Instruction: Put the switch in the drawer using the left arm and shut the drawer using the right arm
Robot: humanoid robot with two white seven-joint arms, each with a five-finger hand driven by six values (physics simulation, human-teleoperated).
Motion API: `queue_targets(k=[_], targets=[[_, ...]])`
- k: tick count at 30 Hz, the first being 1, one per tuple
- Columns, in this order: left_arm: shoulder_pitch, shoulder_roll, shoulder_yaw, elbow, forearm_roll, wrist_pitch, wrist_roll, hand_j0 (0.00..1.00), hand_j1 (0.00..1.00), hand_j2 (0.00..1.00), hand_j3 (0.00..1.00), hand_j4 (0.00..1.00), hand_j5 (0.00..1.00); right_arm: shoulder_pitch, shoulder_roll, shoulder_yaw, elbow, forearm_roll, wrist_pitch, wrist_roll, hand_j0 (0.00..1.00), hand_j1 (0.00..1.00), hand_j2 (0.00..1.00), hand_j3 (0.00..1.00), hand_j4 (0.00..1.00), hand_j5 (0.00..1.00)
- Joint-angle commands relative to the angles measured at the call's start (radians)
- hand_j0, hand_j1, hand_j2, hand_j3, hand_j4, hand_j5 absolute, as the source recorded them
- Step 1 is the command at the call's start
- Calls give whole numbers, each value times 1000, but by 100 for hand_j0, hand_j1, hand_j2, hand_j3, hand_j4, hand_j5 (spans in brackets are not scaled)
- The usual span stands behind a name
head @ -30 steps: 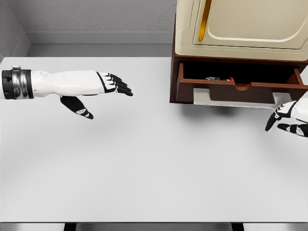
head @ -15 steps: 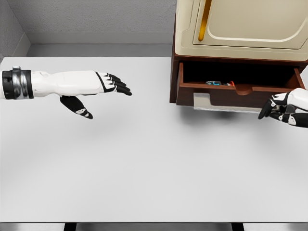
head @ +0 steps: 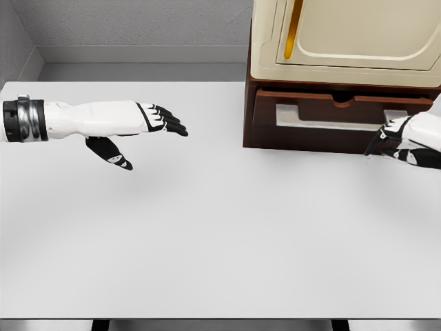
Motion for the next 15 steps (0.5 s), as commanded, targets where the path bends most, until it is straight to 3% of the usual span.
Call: queue_targets(k=[1, 8, 15], targets=[[0, 1, 1, 0, 7, 3, 0, 100, 100, 100, 100, 100, 100, -12, 11, 49, 13, 1, 1, 0, 50, 50, 50, 50, 50, 50], [0, 1, 1, 1, 7, 3, 0, 100, 100, 100, 100, 100, 100, -127, 61, 182, 82, 52, 1, 0, 50, 50, 50, 50, 50, 50], [0, -1, 1, 3, 7, 3, 0, 100, 100, 100, 100, 100, 100, -130, 61, 191, 88, 50, 1, 0, 50, 50, 50, 50, 50, 50]])
